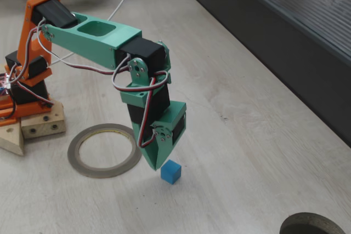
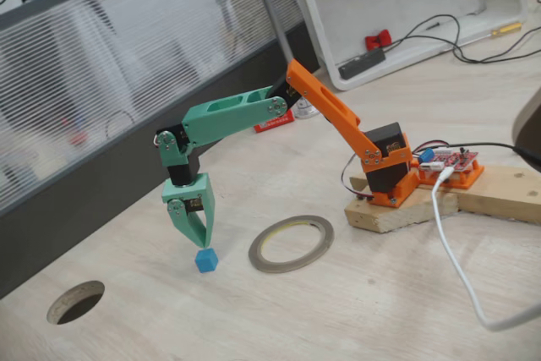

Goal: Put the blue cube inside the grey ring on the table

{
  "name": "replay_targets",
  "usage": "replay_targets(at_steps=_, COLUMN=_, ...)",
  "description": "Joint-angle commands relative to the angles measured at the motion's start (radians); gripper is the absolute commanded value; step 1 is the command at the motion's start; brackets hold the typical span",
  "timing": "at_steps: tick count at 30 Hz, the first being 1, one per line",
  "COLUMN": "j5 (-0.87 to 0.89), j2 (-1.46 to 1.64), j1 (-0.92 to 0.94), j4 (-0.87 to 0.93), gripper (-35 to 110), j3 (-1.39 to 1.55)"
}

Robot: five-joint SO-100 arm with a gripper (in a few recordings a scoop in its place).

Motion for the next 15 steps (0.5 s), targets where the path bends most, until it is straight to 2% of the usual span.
replay_targets(at_steps=1, j5=0.008, j2=0.034, j1=0.011, j4=0.008, gripper=1, j3=-0.009)
replay_targets(at_steps=11, j5=0.008, j2=0.034, j1=0.011, j4=0.080, gripper=1, j3=-0.020)
replay_targets(at_steps=15, j5=0.008, j2=0.035, j1=0.011, j4=0.080, gripper=8, j3=-0.020)
